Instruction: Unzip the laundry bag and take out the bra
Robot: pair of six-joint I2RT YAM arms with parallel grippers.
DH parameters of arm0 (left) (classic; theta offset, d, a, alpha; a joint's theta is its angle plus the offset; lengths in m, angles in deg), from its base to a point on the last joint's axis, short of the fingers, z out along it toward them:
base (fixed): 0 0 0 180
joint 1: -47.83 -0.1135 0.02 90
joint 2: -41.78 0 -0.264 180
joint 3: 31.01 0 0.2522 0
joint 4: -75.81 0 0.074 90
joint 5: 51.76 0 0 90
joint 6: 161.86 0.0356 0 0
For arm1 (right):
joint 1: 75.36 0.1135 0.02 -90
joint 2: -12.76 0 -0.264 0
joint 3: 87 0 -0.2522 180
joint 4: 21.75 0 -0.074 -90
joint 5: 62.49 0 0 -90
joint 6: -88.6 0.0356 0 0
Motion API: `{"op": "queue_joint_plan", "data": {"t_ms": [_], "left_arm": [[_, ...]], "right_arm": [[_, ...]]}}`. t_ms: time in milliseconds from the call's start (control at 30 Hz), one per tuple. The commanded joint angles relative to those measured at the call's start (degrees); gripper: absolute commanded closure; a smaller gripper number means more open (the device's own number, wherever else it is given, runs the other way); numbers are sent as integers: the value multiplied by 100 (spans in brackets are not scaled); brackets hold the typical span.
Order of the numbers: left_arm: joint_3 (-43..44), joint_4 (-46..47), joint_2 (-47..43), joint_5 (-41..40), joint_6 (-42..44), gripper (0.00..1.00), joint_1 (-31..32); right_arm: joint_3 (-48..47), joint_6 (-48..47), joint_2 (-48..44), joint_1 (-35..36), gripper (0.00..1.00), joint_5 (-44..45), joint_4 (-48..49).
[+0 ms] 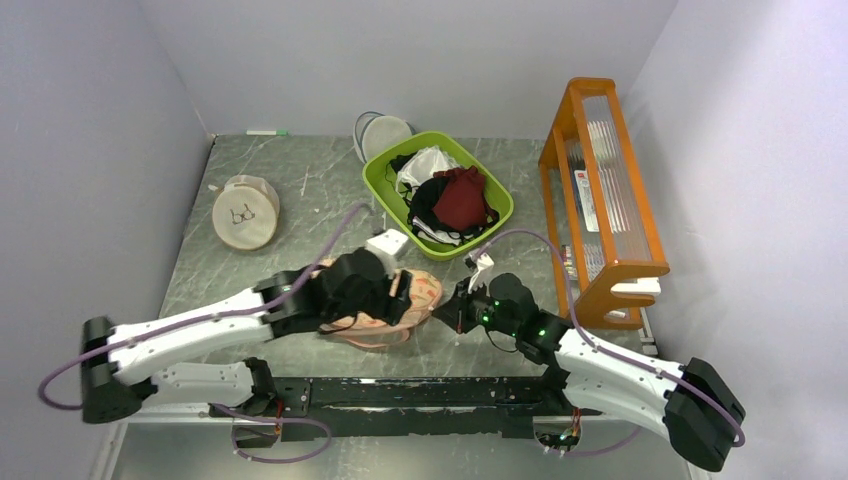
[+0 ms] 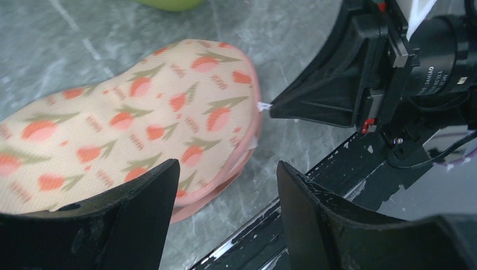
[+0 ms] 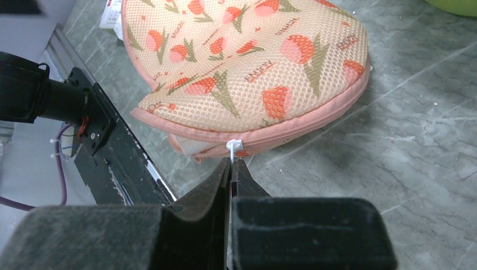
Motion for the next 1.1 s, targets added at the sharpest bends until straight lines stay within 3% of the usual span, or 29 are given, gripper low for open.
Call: {"op": "queue_joint_plan", "data": {"t_ms": [0, 200, 567, 733, 1067], "left_arm": [[370, 810, 1097, 1003, 846, 26, 30], [407, 923, 2069, 317, 1109, 30, 43], [-200, 1807, 2499, 823, 568, 30, 43], [-281, 1596, 2529, 441, 441, 55, 48], [-613, 1114, 1549, 78, 586, 93, 43]], "right_arm": [[-285, -27, 32, 29, 100, -121, -33], [-256, 47, -33, 40, 100, -60, 1], [-274, 61, 127, 35, 100, -106, 66], [-291, 43, 144, 33, 100, -39, -22], [-323, 22, 312, -53, 100, 944, -496]]}}
